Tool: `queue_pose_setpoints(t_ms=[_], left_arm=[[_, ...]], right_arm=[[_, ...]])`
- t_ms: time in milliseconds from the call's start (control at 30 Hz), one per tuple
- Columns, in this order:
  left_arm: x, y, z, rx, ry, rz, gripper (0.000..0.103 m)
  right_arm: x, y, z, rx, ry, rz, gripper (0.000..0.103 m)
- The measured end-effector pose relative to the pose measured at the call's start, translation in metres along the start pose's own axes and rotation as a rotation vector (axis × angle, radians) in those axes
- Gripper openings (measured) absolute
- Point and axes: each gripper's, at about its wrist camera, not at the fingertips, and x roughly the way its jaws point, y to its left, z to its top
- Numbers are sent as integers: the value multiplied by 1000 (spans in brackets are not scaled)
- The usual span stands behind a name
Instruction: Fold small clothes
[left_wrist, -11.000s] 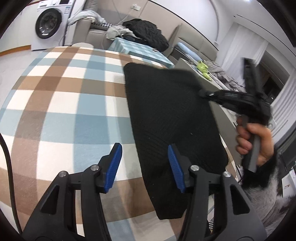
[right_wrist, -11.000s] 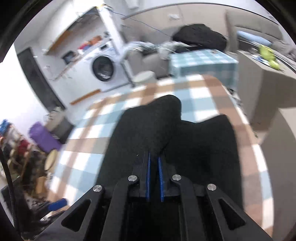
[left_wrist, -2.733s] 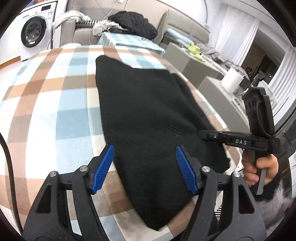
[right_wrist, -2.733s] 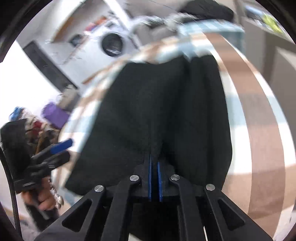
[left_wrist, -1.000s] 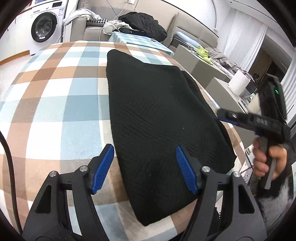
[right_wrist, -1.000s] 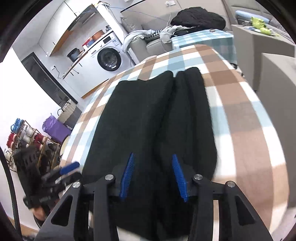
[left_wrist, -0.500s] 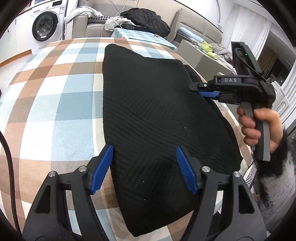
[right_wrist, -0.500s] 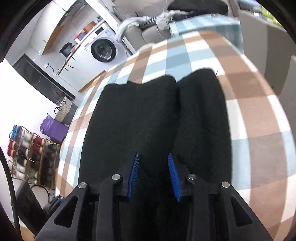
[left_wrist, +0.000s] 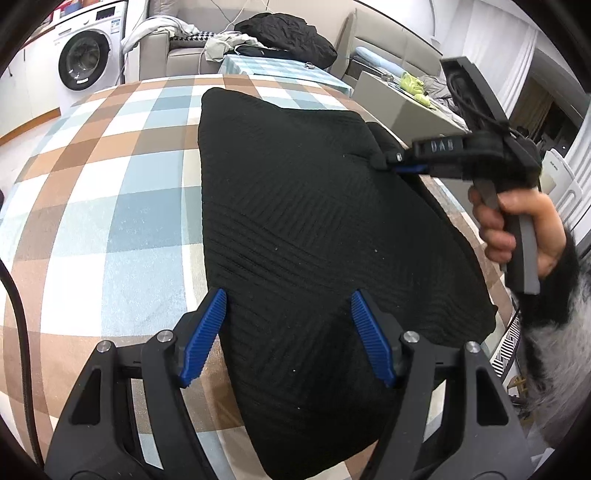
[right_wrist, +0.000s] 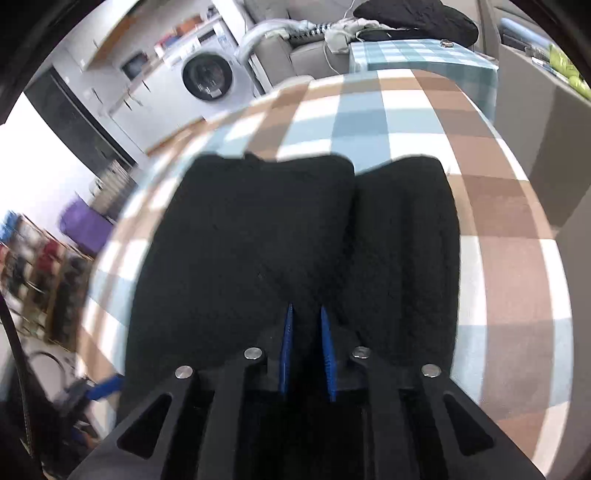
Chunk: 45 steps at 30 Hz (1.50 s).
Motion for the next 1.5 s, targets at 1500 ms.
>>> queue_pose_setpoints(t_ms=[1500], left_arm=[[-19,-18,-40,111,39,-17,69]], right_arm=[[-72,36,-167,-70,-88,134,29]])
